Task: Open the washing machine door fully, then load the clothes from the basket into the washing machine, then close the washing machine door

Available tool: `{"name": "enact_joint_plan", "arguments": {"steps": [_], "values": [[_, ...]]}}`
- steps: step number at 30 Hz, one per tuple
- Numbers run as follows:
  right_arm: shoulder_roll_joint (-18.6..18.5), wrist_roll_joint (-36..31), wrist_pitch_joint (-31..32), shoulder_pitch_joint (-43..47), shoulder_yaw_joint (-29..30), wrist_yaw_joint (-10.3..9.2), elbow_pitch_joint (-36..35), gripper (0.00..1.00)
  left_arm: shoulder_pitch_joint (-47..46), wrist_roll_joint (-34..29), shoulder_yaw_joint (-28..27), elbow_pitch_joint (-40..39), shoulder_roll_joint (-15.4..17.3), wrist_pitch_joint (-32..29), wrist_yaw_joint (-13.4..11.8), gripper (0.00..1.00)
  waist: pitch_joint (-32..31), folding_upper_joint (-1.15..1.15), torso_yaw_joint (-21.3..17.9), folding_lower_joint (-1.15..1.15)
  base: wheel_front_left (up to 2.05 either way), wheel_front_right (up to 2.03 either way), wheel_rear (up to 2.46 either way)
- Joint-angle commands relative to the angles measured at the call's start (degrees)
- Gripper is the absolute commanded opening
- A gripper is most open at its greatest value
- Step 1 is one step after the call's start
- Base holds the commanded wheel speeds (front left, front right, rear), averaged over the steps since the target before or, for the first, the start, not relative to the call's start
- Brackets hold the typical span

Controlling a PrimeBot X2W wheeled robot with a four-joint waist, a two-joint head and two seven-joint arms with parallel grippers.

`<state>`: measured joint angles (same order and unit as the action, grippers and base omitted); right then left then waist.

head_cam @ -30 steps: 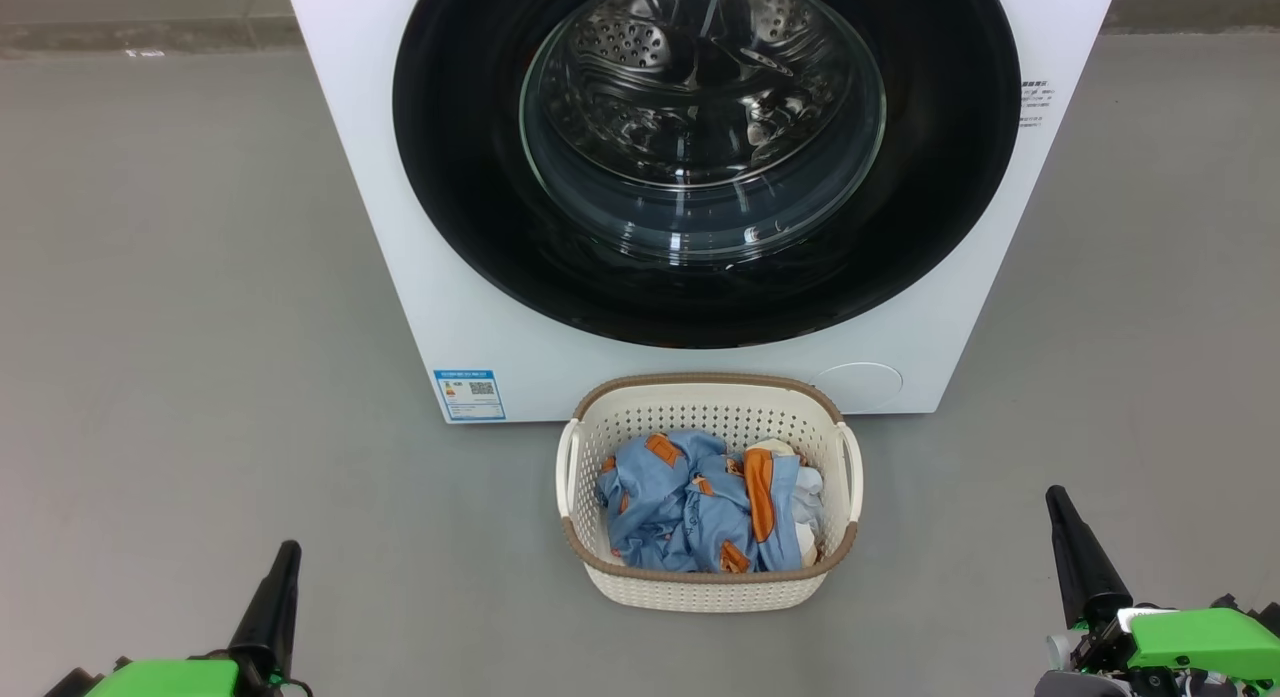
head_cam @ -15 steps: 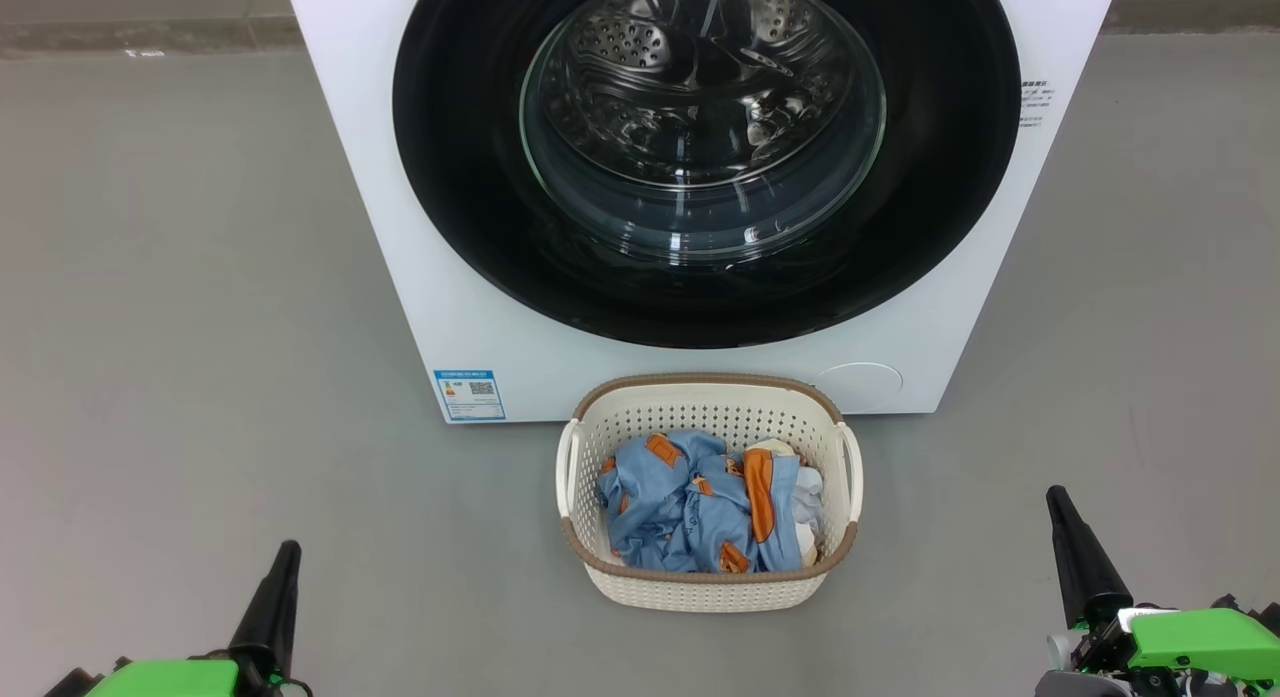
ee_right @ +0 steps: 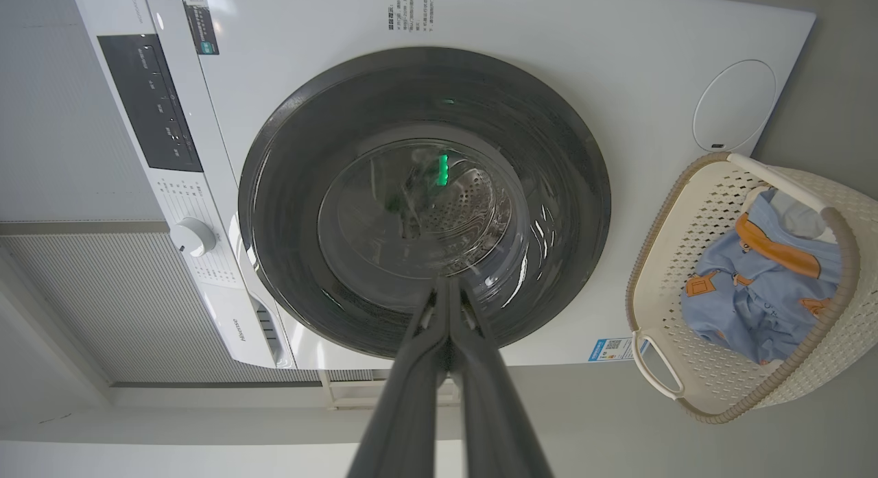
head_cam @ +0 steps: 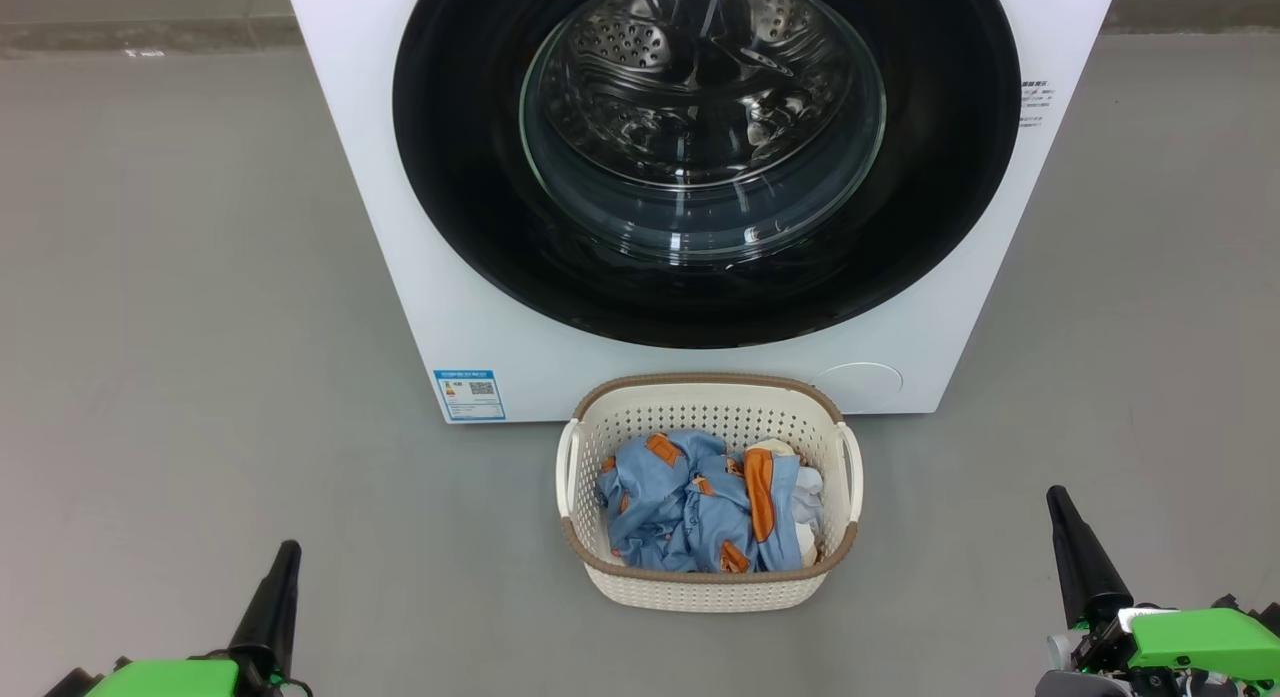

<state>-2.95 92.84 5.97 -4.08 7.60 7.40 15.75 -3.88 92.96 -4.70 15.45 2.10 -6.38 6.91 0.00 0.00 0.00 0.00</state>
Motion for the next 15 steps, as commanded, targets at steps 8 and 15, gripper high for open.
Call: {"name": "enact_joint_plan", "arguments": {"steps": [8, 15], "values": [[-0.15, -0.5, 0.33, -2.55, -1.28, 0.09, -1.35, 0.0, -2.78, -0.89, -1.94, -1.02, 0.78, -0.18, 0.58, 0.0, 0.0, 0.0, 0.0, 0.0, 0.0, 0.0, 0.0], [0.24, 0.02, -0.02, 0.93, 0.0, 0.0, 1.69, 1.0, 1.03, 0.12, 0.26, 1.5, -0.57, 0.02, -0.11, 1.0, 0.0, 0.0, 0.0, 0.0, 0.0, 0.0, 0.0]]}}
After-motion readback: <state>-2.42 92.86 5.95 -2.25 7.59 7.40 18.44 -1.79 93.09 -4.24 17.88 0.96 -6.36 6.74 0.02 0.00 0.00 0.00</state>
